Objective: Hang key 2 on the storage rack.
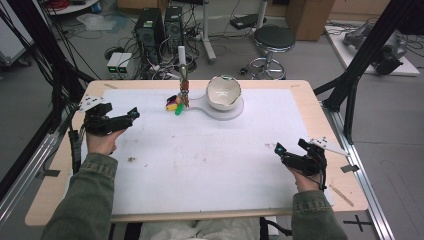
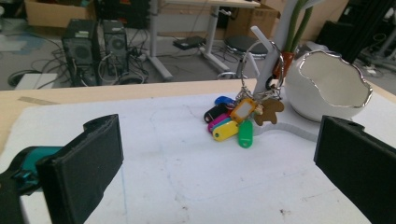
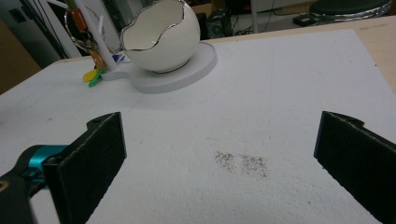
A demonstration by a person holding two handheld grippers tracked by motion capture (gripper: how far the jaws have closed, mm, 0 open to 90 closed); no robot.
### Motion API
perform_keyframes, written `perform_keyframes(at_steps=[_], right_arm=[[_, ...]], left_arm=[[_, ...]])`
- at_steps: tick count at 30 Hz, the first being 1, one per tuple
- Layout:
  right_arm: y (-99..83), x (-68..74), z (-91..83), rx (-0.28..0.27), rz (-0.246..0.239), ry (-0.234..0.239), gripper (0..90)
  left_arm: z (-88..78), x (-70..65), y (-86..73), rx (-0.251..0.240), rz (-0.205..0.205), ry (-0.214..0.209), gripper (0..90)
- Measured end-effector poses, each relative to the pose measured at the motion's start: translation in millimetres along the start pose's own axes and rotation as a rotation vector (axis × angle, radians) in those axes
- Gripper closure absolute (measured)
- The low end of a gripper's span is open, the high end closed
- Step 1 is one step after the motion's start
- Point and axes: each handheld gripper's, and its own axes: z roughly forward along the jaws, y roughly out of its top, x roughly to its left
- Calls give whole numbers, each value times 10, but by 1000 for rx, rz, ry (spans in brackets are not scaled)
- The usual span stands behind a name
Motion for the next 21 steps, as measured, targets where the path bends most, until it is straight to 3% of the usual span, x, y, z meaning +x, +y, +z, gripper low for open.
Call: perform_keyframes(at_steps=[7,14,21], right_arm=[[-10,6,0,0,-11,-7,14],[-19,-4,6,-15,-23,-2,14],[-23,-24,4,-20,-13,-5,14]], left_arm=[[-137,81,-80,-20,-17,43,18],[-238,92,-269,-9,-7,51,18],[-343,112,-393,-39,-15,52,18]])
